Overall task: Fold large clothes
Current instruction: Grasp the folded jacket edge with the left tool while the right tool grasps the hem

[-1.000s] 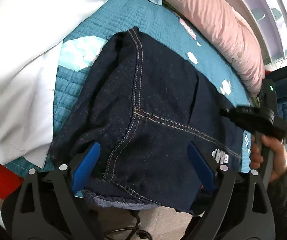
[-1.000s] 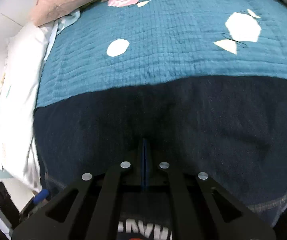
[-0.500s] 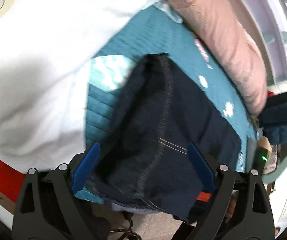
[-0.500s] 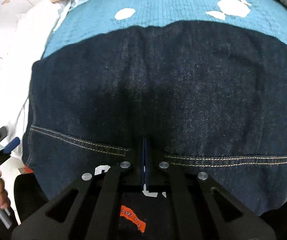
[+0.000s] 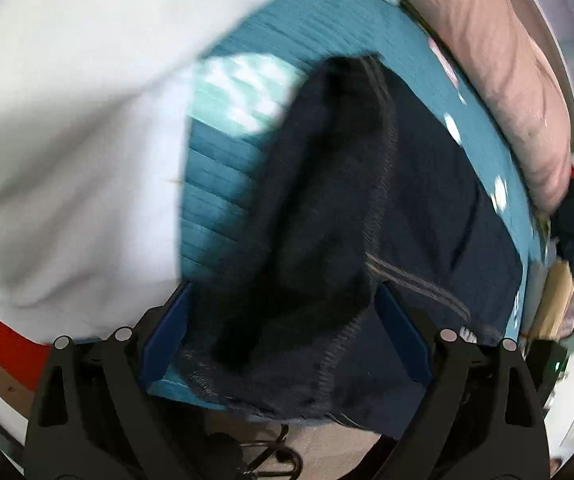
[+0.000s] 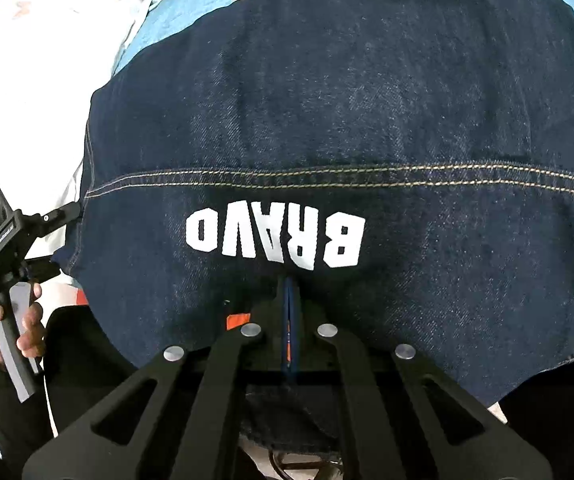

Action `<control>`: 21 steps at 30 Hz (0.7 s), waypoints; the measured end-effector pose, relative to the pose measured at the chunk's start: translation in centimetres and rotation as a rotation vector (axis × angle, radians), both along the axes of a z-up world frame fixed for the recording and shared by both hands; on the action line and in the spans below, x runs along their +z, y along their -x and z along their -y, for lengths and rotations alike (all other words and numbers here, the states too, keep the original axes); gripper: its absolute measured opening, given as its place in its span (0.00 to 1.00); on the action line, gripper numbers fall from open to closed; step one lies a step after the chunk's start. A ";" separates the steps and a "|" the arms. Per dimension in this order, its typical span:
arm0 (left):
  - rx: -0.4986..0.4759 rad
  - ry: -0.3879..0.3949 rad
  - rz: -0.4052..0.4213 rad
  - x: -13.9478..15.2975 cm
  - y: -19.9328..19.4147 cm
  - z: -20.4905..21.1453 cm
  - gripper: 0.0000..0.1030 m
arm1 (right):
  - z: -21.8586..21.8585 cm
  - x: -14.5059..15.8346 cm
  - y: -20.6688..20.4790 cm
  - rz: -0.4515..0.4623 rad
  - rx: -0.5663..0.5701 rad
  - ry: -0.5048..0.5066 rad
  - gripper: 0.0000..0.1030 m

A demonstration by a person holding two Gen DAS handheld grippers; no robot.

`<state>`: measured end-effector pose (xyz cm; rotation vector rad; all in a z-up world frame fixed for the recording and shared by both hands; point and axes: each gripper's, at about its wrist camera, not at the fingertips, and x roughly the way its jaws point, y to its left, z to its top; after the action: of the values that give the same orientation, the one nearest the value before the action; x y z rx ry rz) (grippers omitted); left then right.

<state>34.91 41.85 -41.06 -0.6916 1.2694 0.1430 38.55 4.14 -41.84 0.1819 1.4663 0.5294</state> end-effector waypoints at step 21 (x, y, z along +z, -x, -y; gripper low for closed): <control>-0.075 0.040 0.193 5.0 1.5 1.5 0.14 | 2.2 0.0 2.2 -0.060 0.005 -0.108 0.00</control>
<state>33.39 40.30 -36.03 -0.6740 1.1137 -0.0109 36.36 1.90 -41.83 0.2810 1.4978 0.6121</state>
